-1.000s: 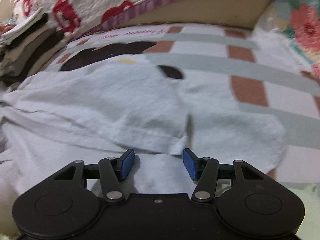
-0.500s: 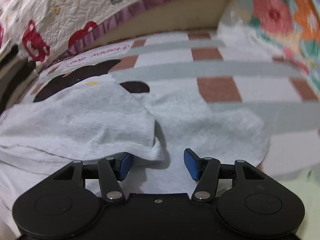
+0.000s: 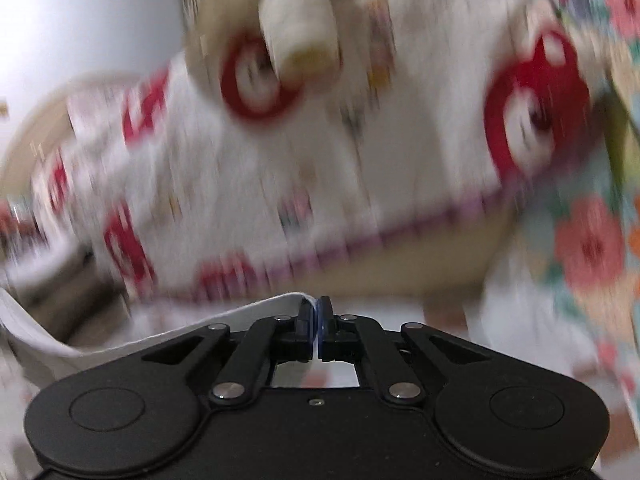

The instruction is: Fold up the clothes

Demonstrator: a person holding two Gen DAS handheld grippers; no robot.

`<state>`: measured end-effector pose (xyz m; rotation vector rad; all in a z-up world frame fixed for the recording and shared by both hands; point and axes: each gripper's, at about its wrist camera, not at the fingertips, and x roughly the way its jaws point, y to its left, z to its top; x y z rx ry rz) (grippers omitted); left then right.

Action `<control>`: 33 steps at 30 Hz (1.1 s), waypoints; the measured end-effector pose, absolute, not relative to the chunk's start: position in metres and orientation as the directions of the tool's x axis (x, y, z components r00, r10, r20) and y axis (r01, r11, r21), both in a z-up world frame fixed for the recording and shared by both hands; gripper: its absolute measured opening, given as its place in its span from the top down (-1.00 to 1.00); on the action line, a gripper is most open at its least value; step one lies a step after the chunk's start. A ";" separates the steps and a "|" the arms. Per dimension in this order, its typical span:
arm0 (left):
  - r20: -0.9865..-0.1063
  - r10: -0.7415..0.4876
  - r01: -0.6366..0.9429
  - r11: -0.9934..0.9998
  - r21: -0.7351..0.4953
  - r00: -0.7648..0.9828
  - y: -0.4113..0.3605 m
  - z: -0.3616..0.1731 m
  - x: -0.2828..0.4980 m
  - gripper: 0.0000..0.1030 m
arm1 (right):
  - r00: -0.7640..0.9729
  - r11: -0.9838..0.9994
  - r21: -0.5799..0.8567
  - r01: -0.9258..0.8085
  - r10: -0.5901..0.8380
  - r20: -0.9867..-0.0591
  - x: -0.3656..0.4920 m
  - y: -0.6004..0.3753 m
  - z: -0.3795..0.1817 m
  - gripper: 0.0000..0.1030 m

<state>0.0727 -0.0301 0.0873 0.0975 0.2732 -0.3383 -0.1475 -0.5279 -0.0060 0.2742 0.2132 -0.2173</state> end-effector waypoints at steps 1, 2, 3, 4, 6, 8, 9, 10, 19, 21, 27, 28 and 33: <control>-0.252 -0.311 0.333 0.942 0.050 0.917 -0.028 0.098 0.070 0.99 | 0.961 0.946 0.227 0.231 -0.185 -0.205 -0.148 -0.525 0.010 0.98; -0.223 -0.307 0.326 0.944 0.050 0.925 -0.026 0.108 0.067 0.99 | 0.967 0.953 0.208 0.222 -0.188 -0.175 -0.148 -0.521 0.025 0.98; -0.193 -0.303 0.318 0.947 0.050 0.933 -0.024 0.118 0.064 0.99 | 0.972 0.958 0.192 0.214 -0.189 -0.142 -0.152 -0.515 0.038 0.98; -0.188 -0.298 0.310 0.950 0.040 0.936 -0.018 0.120 0.060 0.99 | 0.976 0.962 0.178 0.207 -0.189 -0.109 -0.157 -0.510 0.050 0.98; -0.208 -0.292 0.304 0.953 0.023 0.933 -0.005 0.117 0.050 0.99 | 0.981 0.966 0.170 0.194 -0.187 -0.059 -0.176 -0.498 0.063 0.98; -0.262 -0.293 0.307 0.952 0.012 0.919 0.008 0.107 0.041 0.99 | 0.986 0.966 0.199 0.164 -0.159 -0.042 -0.194 -0.489 0.067 0.98; -0.300 -0.299 0.316 0.949 0.010 0.906 0.014 0.099 0.035 0.99 | 0.991 0.963 0.235 0.134 -0.124 -0.057 -0.201 -0.488 0.065 0.98; -0.339 -0.304 0.325 0.946 0.007 0.890 0.021 0.091 0.030 0.99 | 0.994 0.951 0.292 0.100 -0.079 -0.082 -0.207 -0.488 0.059 0.98; -0.528 -0.212 0.359 0.913 0.192 0.822 0.060 0.048 -0.042 0.99 | 0.980 0.923 0.381 0.051 0.027 -0.198 -0.249 -0.466 0.024 0.97; -0.604 -0.184 0.383 0.898 0.217 0.775 0.061 0.018 -0.037 0.99 | 0.948 0.928 0.366 0.063 0.059 -0.312 -0.239 -0.456 0.001 0.97; -0.663 -0.163 0.454 0.841 0.294 0.731 0.016 -0.009 0.045 0.99 | 0.864 0.929 0.366 0.062 0.134 -0.485 -0.166 -0.475 -0.038 0.98; -0.650 -0.158 0.447 0.840 0.307 0.743 0.001 -0.008 0.068 0.99 | 0.854 0.940 0.333 0.074 0.112 -0.508 -0.140 -0.485 -0.037 0.98; -0.581 -0.133 0.407 0.834 0.372 0.803 -0.073 0.000 0.186 0.99 | 0.815 0.973 0.170 0.153 -0.027 -0.578 -0.010 -0.539 -0.023 0.98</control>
